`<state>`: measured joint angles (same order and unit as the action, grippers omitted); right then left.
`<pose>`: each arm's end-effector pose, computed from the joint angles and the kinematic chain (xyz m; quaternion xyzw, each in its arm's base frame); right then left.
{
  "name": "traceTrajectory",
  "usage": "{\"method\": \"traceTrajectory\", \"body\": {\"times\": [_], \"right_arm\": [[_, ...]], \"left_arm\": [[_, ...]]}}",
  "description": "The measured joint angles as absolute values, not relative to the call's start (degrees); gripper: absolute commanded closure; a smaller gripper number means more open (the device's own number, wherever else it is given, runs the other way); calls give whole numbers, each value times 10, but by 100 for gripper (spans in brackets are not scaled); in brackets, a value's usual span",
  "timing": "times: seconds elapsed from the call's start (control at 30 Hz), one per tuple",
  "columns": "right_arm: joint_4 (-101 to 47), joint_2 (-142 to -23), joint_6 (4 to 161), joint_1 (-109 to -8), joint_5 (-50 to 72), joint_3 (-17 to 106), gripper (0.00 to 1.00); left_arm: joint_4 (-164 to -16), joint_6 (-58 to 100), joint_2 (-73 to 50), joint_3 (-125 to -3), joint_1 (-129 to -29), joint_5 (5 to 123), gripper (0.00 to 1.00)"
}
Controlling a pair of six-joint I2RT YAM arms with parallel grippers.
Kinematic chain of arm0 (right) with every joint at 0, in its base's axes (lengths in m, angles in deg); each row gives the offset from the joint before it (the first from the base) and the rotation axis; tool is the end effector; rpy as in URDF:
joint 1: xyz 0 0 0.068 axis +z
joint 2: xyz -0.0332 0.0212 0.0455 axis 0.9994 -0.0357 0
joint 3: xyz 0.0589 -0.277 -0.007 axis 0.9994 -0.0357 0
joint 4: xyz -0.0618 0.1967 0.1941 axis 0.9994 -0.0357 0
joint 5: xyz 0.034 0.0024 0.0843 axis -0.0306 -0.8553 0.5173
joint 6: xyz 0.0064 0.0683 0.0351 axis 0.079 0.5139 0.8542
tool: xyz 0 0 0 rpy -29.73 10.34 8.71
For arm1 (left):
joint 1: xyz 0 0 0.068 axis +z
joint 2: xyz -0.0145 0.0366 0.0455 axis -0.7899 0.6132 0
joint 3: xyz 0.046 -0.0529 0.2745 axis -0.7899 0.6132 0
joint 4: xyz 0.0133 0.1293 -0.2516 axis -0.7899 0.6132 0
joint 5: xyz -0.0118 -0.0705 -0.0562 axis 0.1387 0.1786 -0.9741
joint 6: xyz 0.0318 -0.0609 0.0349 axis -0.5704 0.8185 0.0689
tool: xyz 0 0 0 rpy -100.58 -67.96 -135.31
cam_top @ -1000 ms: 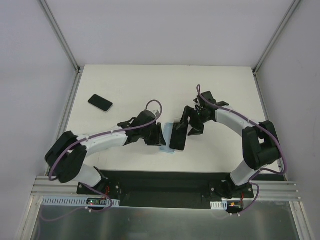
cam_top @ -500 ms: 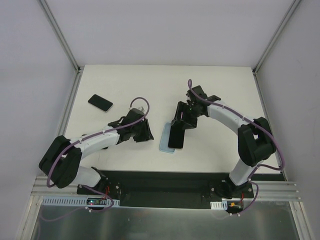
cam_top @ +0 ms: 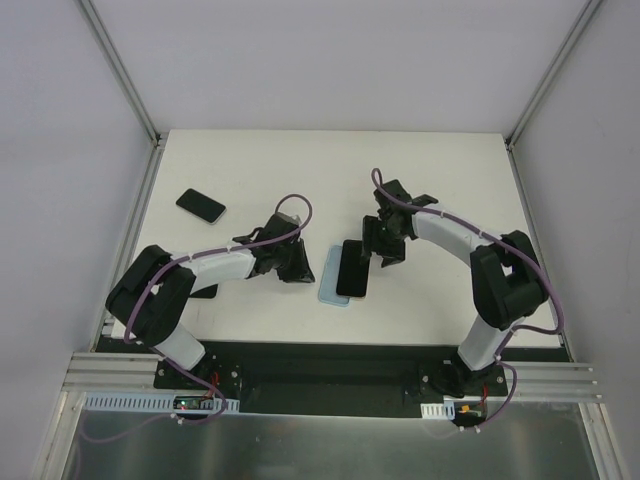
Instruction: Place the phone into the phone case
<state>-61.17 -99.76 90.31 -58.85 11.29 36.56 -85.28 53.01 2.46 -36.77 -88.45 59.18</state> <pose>0.3261 0.1918 0.1730 -0.1358 0.9656 0.1408 0.1713 0.2691 -0.2159 0.1413 -0.0192 0.9262 -0.3136 0.2085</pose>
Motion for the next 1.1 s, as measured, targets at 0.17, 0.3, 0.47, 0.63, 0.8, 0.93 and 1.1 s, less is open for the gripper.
{"method": "traceTrajectory", "body": {"times": [0.17,0.3,0.47,0.63,0.8,0.93,1.1], "right_arm": [[-592,-1022,891,-580,125,361,43],[-583,-1035,885,-569,134,356,47],[-573,-1036,879,-555,142,350,57],[-568,-1037,872,-541,143,350,62],[-554,-1037,872,-528,143,349,63],[-549,-1037,873,-519,143,348,64],[-552,-1039,892,-516,147,348,64]], "left_arm": [[-889,537,42,-361,-885,561,88],[-906,541,60,-359,-885,550,88],[-919,548,70,-359,-885,542,88],[-926,551,74,-359,-885,536,88],[-926,551,75,-359,-886,535,88],[-929,551,78,-359,-886,533,88],[-931,551,80,-359,-886,532,88]]}}
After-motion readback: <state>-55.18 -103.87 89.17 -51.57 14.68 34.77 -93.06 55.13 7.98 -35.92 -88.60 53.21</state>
